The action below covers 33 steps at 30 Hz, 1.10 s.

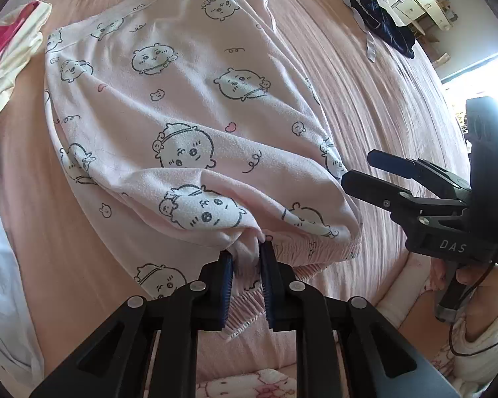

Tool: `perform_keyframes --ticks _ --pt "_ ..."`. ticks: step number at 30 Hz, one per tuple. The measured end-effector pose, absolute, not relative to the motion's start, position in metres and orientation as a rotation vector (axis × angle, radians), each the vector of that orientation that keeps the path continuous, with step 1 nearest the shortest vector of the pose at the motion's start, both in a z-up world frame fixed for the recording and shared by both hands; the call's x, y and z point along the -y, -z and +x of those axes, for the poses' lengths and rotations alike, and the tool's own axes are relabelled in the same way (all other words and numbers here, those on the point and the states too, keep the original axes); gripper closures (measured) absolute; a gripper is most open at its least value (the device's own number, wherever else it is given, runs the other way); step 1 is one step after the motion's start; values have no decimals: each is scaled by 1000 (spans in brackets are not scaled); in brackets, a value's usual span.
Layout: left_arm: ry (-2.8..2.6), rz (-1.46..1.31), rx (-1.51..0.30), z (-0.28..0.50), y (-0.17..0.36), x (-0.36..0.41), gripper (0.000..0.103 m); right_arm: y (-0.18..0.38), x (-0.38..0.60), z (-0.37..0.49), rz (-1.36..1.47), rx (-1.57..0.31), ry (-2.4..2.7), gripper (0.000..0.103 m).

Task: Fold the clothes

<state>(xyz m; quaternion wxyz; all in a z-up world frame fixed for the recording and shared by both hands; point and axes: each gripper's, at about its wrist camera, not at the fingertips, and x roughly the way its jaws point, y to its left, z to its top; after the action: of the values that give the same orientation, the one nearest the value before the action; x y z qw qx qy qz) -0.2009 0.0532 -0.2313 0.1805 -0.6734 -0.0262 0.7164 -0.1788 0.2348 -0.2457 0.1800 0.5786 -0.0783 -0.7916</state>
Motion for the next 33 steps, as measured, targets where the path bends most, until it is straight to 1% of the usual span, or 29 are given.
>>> perform_keyframes --ticks 9,15,17,18,21,23,25,29,30,31,32,33 --pt "-2020 -1888 -43 -186 206 -54 93 248 -231 -180 1644 237 2228 25" --pt "-1994 -1927 -129 -178 215 -58 94 251 -229 -179 1654 220 2217 25" --pt "-1989 -1942 -113 -173 217 -56 94 252 -229 -179 1657 217 2216 25" --pt "-1971 -1968 -140 -171 222 -57 94 252 -229 -179 1659 216 2216 25" --pt "-1907 -2049 -216 -163 238 -61 90 253 -226 -181 1662 195 2219 25" --pt "-1867 -2081 -246 -161 240 -57 86 254 -221 -180 1659 145 2230 25" --pt "-1861 -2090 -281 -160 234 -52 84 251 -216 -180 1625 57 2272 25" --pt "-1972 -2014 -332 -168 199 -34 80 238 -205 -184 1509 -141 2379 25" --pt "-2030 -1979 -363 -174 194 -32 78 235 -200 -187 1486 -187 2388 25" --pt "-2101 -1942 -398 -181 192 -33 73 236 -193 -187 1475 -235 2371 25" --pt "-2154 -1906 -408 -189 194 -35 69 242 -184 -186 1483 -297 2327 25" --pt "-2162 -1877 -374 -197 201 -39 66 248 -176 -185 1489 -358 2282 25"
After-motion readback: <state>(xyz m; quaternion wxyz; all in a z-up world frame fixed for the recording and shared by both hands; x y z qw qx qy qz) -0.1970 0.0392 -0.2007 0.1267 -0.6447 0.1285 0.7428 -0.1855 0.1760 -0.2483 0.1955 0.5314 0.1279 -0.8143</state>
